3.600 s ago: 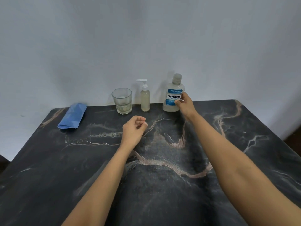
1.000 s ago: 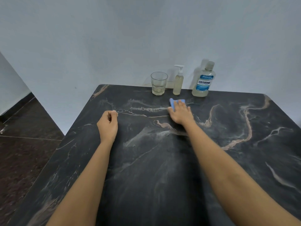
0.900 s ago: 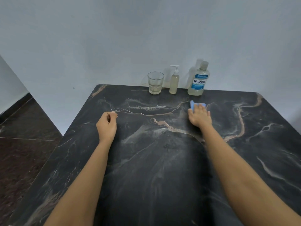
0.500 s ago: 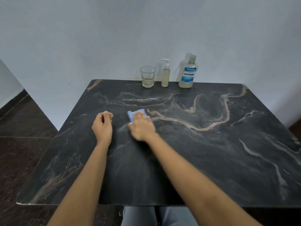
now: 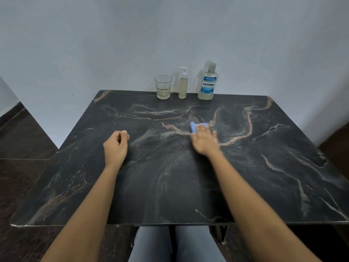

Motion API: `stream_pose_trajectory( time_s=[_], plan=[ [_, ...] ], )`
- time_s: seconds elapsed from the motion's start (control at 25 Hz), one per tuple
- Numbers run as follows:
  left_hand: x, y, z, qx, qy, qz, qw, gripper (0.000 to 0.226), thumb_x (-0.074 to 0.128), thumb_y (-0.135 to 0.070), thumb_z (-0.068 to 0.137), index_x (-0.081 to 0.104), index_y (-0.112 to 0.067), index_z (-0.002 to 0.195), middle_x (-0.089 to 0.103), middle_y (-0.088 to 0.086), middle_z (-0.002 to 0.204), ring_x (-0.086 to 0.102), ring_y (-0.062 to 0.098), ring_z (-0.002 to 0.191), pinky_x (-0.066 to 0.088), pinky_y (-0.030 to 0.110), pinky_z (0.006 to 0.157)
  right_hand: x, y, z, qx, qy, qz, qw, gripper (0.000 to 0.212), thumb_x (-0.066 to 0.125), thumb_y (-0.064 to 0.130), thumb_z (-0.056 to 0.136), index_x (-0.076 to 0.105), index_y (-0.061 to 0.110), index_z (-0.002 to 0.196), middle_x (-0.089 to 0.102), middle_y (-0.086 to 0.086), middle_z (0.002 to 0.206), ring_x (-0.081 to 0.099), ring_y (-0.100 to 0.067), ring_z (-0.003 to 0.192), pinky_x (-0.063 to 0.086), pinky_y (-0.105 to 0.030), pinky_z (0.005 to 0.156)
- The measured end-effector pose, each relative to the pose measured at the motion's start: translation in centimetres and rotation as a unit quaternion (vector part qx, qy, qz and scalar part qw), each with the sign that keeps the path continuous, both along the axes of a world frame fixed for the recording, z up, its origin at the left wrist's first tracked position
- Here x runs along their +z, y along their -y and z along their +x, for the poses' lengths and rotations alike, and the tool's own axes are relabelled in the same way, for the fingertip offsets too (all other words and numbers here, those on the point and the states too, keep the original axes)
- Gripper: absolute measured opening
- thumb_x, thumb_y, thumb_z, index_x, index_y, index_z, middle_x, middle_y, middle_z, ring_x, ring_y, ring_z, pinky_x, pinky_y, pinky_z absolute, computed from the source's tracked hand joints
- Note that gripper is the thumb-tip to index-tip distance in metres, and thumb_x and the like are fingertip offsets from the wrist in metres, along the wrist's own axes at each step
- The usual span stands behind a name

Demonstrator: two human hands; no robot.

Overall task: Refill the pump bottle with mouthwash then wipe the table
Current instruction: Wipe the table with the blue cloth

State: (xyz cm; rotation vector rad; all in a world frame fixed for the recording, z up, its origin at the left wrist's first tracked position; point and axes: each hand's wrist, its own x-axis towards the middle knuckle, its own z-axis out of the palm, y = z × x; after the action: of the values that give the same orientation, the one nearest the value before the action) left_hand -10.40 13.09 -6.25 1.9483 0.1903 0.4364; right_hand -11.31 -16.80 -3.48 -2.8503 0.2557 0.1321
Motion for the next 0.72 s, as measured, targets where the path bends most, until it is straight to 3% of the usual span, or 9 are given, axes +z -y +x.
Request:
stream_pose_trajectory(
  time_s=[0.12, 0.2, 0.36, 0.48, 0.6, 0.64, 0.72],
  plan=[
    [0.3, 0.0, -0.1, 0.010, 0.009, 0.000, 1.000, 0.030, 0.046, -0.038, 0.099, 0.063, -0.027, 0.078, 0.066, -0.013, 0.074, 0.053, -0.002, 0.060, 0.038, 0.008, 0.058, 0.3, 6.7, -2.7, -0.121, -0.015, 0.025, 0.992, 0.057, 0.012, 0.036, 0.103, 0.006, 0.010, 0.153, 0.000, -0.006, 0.162, -0.004, -0.021, 0.149, -0.004, -0.045, 0.120],
    [0.3, 0.0, 0.0, 0.026, 0.016, -0.019, 0.999, 0.031, 0.045, -0.038, 0.099, 0.063, -0.029, 0.076, 0.066, -0.015, 0.076, 0.057, -0.001, 0.067, 0.043, 0.014, 0.066, -0.1, 4.5, -4.1, -0.118, 0.002, 0.001, 0.993, 0.058, 0.015, 0.033, 0.102, 0.008, 0.006, 0.153, 0.004, -0.011, 0.162, 0.001, -0.027, 0.149, 0.002, -0.044, 0.121],
    [-0.2, -0.1, 0.2, 0.055, 0.028, -0.077, 0.995, 0.037, 0.043, -0.038, 0.099, 0.067, -0.017, 0.079, 0.068, -0.011, 0.078, 0.066, 0.009, 0.081, 0.051, 0.031, 0.083, -1.9, -11.0, -6.0, 0.158, 0.053, -0.003, 0.986, 0.061, 0.031, 0.031, 0.099, 0.015, 0.002, 0.150, 0.016, -0.015, 0.159, 0.013, -0.032, 0.147, 0.009, -0.043, 0.118],
    [-0.5, -0.5, -0.2, 0.072, 0.035, -0.066, 0.995, 0.036, 0.043, -0.036, 0.099, 0.066, -0.017, 0.078, 0.067, -0.012, 0.076, 0.063, 0.002, 0.075, 0.051, 0.032, 0.083, -1.4, -18.0, -4.9, 0.265, -0.012, 0.049, 0.963, 0.058, 0.022, 0.033, 0.100, 0.011, 0.010, 0.153, 0.009, -0.006, 0.162, 0.004, -0.023, 0.149, 0.001, -0.040, 0.119],
    [-0.4, -0.4, -0.5, 0.070, 0.028, -0.043, 0.996, 0.034, 0.043, -0.036, 0.099, 0.063, -0.025, 0.074, 0.065, -0.014, 0.074, 0.057, -0.006, 0.066, 0.045, 0.014, 0.073, 0.0, -13.7, -0.7, 0.217, 0.007, 0.023, 0.976, 0.052, 0.029, 0.027, 0.100, 0.024, 0.005, 0.147, 0.026, -0.018, 0.155, 0.025, -0.036, 0.141, 0.020, -0.048, 0.113],
    [-0.3, -0.2, -0.6, 0.064, 0.025, -0.031, 0.997, 0.033, 0.042, -0.036, 0.098, 0.062, -0.027, 0.073, 0.064, -0.013, 0.074, 0.055, -0.008, 0.064, 0.039, 0.006, 0.067, 0.5, -10.7, 0.5, 0.164, 0.022, 0.012, 0.986, 0.049, 0.031, 0.024, 0.099, 0.030, 0.004, 0.143, 0.033, -0.022, 0.149, 0.035, -0.040, 0.135, 0.028, -0.050, 0.108],
    [0.0, -0.1, -0.6, 0.053, 0.023, -0.015, 0.998, 0.033, 0.043, -0.036, 0.098, 0.062, -0.028, 0.072, 0.064, -0.013, 0.073, 0.054, -0.011, 0.062, 0.036, 0.001, 0.061, 1.1, -2.9, 1.8, 0.050, 0.034, -0.014, 0.998, 0.047, 0.030, 0.023, 0.098, 0.032, 0.004, 0.141, 0.038, -0.024, 0.145, 0.041, -0.041, 0.129, 0.033, -0.050, 0.105]
  ],
)
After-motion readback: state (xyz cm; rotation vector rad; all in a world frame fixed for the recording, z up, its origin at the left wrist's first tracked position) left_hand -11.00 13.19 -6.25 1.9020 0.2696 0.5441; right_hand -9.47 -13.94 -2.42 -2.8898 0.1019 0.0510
